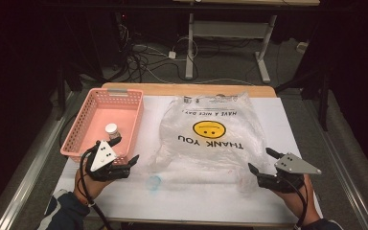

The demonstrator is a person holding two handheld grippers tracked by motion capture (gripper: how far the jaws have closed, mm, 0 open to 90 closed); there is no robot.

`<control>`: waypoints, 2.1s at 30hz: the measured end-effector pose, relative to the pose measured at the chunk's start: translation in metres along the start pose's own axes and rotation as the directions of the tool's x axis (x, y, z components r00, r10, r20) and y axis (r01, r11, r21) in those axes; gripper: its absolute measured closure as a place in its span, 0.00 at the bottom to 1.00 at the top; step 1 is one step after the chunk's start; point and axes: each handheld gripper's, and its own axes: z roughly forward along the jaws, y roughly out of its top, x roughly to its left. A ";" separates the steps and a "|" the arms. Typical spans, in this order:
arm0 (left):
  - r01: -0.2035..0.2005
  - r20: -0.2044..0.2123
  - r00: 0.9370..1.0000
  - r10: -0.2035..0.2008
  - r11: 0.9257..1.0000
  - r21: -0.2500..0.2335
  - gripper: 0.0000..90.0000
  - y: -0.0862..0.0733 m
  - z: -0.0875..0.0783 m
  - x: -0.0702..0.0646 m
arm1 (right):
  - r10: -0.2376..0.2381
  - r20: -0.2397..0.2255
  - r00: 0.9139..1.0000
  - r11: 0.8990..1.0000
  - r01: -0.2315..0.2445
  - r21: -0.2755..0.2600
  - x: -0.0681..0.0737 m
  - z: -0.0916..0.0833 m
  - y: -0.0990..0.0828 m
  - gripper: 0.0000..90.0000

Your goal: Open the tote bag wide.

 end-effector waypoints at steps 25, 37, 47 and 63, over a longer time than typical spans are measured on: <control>-0.014 -0.058 0.998 0.016 0.999 0.038 0.20 -0.007 0.001 0.020 | 0.072 0.140 0.988 0.987 -0.090 0.131 -0.110 0.133 0.062 0.42; -0.019 -0.040 0.999 0.020 0.999 0.046 0.21 -0.011 -0.004 0.018 | 0.160 0.165 0.973 0.941 -0.201 0.273 -0.135 0.184 0.037 0.85; -0.023 -0.078 0.997 0.027 0.999 0.047 0.21 -0.013 -0.011 0.021 | 0.268 0.248 0.931 0.889 -0.338 0.309 -0.143 0.155 0.022 0.99; 0.011 -0.121 0.993 -0.004 0.998 0.057 0.21 -0.015 -0.017 0.032 | 0.166 0.185 0.969 0.924 -0.219 0.315 -0.093 0.087 0.008 0.99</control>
